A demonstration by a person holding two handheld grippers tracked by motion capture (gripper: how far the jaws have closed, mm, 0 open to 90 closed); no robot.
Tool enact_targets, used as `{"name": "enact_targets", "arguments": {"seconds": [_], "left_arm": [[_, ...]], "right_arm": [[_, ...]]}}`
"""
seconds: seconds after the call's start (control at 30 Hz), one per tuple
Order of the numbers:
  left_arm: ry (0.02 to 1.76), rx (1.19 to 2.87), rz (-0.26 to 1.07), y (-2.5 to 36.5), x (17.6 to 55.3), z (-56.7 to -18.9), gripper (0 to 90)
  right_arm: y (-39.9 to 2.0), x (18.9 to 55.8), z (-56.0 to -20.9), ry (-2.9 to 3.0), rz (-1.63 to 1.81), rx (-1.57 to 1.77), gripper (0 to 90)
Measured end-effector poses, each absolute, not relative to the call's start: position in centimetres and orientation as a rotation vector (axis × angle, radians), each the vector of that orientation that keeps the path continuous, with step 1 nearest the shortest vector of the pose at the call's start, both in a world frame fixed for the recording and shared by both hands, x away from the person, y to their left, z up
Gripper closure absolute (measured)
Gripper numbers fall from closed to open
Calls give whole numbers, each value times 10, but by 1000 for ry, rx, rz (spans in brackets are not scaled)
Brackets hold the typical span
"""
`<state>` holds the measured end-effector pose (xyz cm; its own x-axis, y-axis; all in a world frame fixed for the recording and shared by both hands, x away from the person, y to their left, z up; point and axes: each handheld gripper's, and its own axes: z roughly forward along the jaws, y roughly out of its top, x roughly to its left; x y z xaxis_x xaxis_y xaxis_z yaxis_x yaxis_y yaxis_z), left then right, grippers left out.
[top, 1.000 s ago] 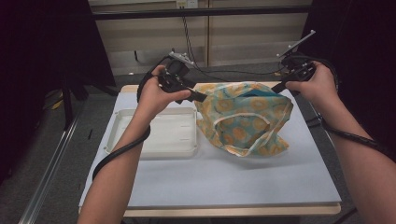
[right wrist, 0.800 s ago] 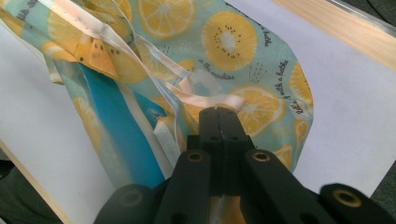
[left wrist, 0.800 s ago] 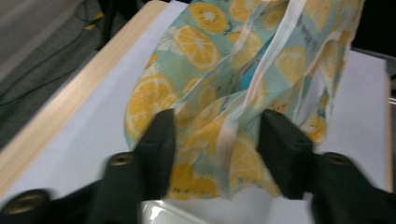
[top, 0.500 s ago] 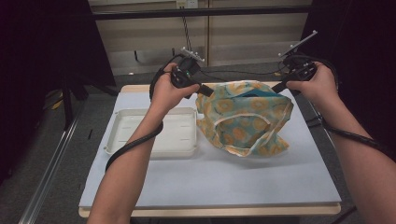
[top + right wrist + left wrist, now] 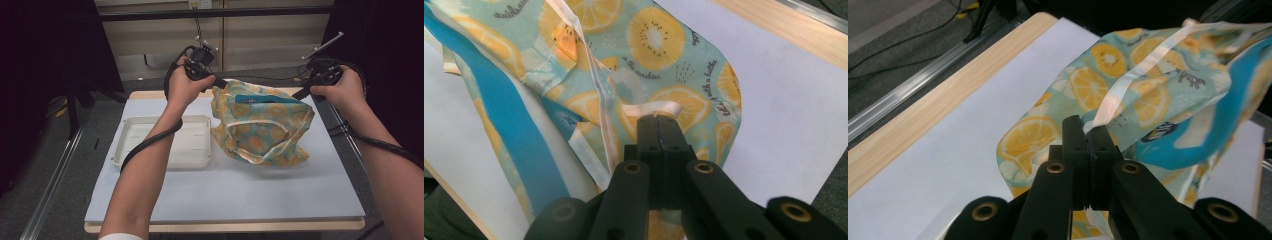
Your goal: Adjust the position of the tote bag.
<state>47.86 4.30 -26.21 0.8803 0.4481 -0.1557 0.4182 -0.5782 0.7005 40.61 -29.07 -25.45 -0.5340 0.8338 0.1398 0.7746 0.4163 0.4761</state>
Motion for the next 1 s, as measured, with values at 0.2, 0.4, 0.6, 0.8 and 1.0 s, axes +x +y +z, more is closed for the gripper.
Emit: {"name": "enact_targets", "arguments": {"seconds": [0.2,0.4,0.6,0.8,1.0], "left_arm": [[630,2280,39,35,482,-267,896],[638,2286,33,31,481,-269,895],[650,2281,43,29,477,-267,892],[659,2276,40,27,477,-266,891],[645,2285,52,26,476,-268,889]], "right_arm": [[-294,404,-255,2529,737,1474,817],[-298,397,-248,2492,737,1465,652],[-302,386,-240,2470,742,1460,609],[-306,378,-238,2473,742,1461,578],[-303,378,-249,2516,758,1472,696]]}}
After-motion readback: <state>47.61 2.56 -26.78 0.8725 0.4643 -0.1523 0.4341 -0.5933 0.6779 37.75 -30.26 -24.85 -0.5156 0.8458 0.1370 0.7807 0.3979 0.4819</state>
